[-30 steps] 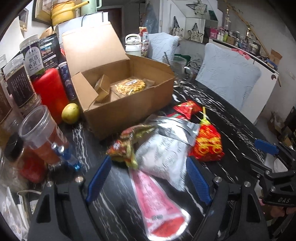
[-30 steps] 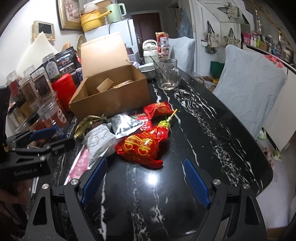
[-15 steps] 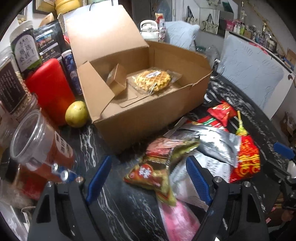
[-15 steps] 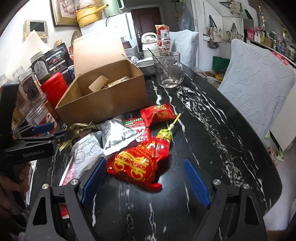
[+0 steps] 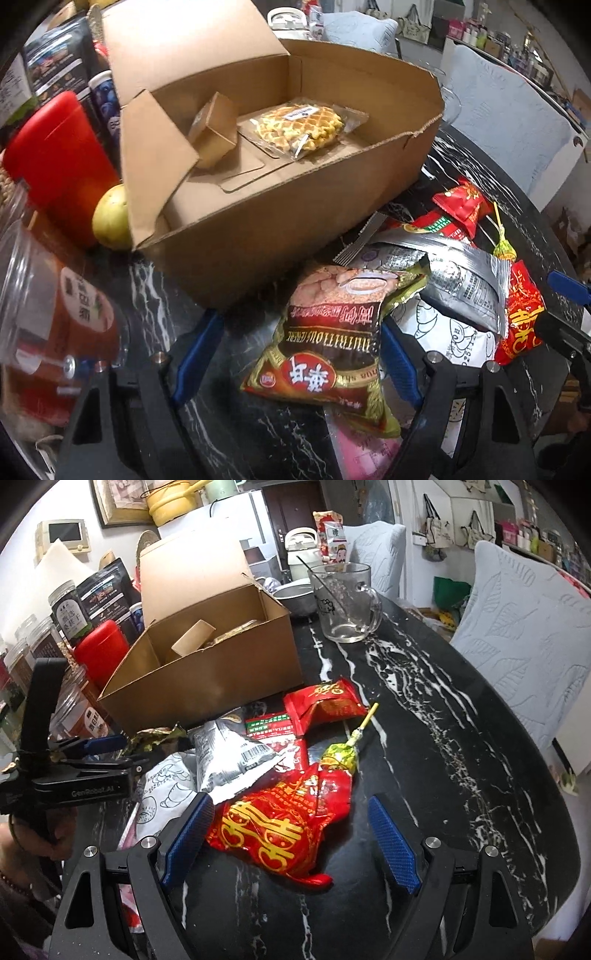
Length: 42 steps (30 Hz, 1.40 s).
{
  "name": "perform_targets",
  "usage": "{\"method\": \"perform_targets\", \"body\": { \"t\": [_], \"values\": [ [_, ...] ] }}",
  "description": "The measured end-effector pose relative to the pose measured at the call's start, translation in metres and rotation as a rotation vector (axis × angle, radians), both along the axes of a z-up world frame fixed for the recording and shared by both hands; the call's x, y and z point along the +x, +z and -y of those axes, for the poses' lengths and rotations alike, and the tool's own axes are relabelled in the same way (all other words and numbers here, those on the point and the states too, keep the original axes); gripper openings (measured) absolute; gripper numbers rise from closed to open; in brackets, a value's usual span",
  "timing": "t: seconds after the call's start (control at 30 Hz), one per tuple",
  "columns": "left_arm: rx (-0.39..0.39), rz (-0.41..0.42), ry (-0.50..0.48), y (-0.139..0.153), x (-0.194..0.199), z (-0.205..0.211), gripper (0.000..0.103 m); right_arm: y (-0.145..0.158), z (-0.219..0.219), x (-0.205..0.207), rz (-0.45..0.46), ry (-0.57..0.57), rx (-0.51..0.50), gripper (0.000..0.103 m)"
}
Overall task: Organize snacks
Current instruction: 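Grasp the brown nutritious snack bag with the left tool and lift it, then grasp the large red candy bag with the right tool while the left tool holds the brown bag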
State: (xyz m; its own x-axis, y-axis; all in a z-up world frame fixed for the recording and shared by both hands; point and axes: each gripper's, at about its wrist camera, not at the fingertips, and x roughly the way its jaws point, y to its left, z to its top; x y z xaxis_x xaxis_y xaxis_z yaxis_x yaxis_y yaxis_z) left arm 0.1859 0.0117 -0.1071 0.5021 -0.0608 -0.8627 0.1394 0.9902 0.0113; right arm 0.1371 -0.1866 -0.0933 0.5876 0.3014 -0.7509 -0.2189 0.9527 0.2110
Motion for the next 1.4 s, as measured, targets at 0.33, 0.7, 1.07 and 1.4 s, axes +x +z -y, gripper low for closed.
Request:
{"method": "perform_targets", "body": {
  "t": [0.33, 0.7, 1.07, 1.4],
  "values": [
    [-0.024, -0.04, -0.067, -0.012, 0.003, 0.007, 0.051, -0.007, 0.002, 0.005, -0.043, -0.013, 0.02, 0.086],
    [-0.072, 0.003, -0.047, 0.011, -0.018, -0.001, 0.04, -0.017, 0.002, 0.006, -0.105, -0.024, 0.038, 0.089],
    [-0.088, 0.038, -0.033, 0.03, -0.04, -0.007, 0.04, -0.032, -0.011, 0.015, -0.166, -0.032, 0.061, 0.102],
    [-0.104, 0.032, -0.034, 0.025, -0.045, -0.008, 0.04, -0.031, -0.008, 0.008, -0.129, -0.071, 0.052, 0.092]
  ]
}}
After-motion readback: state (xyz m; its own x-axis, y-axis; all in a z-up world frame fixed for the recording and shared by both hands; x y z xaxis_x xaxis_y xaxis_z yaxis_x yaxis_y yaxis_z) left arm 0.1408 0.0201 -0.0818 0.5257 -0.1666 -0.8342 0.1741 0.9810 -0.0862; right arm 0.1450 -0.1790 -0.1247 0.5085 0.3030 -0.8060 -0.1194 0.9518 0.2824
